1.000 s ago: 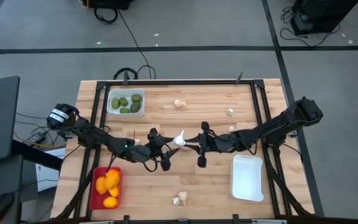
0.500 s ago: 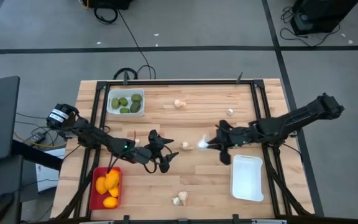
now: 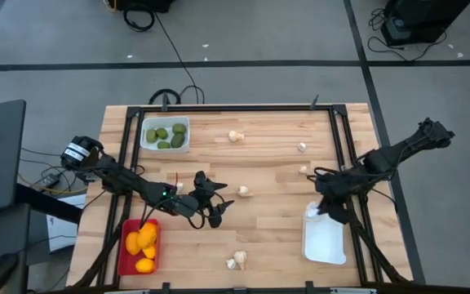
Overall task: Sort produce into baskets
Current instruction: Put the left big white garlic into the bottom white bin, then put the left small white garlic into the bottom white bin
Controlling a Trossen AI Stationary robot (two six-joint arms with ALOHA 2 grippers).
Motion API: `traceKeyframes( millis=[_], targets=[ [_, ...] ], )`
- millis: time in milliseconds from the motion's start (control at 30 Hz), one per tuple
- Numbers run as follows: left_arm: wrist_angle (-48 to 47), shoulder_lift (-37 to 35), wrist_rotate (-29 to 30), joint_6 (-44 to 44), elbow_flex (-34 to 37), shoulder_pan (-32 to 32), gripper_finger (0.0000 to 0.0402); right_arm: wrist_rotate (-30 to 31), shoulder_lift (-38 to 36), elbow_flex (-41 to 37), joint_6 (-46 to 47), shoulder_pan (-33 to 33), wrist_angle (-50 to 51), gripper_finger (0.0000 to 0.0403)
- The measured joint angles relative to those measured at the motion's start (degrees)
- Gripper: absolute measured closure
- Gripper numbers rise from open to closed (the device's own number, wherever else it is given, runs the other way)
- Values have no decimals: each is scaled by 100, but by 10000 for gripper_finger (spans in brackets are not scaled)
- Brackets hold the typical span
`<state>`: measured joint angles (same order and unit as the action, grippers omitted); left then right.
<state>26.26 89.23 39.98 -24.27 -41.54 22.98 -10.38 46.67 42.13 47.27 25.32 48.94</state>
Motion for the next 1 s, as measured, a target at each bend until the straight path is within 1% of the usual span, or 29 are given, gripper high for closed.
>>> traceKeyframes(
  millis=[100, 167, 367, 467, 633, 833, 933, 1000],
  targets=[
    [-15, 0, 62, 0, 2, 0, 99, 67, 28, 0, 439, 241, 430, 328],
    [-15, -2, 66, 0, 4, 0, 99, 222, 104, 0, 656, 391, 608, 328],
    [-66, -2, 66, 11, 9, 0, 99, 482, 501, 0, 716, 689, 660, 324],
    [-76, -2, 66, 13, 9, 0, 99, 478, 751, 13, 693, 781, 637, 309],
    [-286, -129, 66, 2, 11, 0, 99, 476, 1078, 7, 682, 873, 676, 265],
    [-1016, -638, 72, -170, 11, 5, 99, 381, 1129, 7, 716, 896, 626, 216],
    [-1755, -941, 65, -385, 9, 46, 99, 329, 1055, 4, 704, 939, 469, 206],
    [-2546, -1144, 47, -703, 9, 96, 99, 329, 970, 0, 628, 994, 171, 204]
  ],
)
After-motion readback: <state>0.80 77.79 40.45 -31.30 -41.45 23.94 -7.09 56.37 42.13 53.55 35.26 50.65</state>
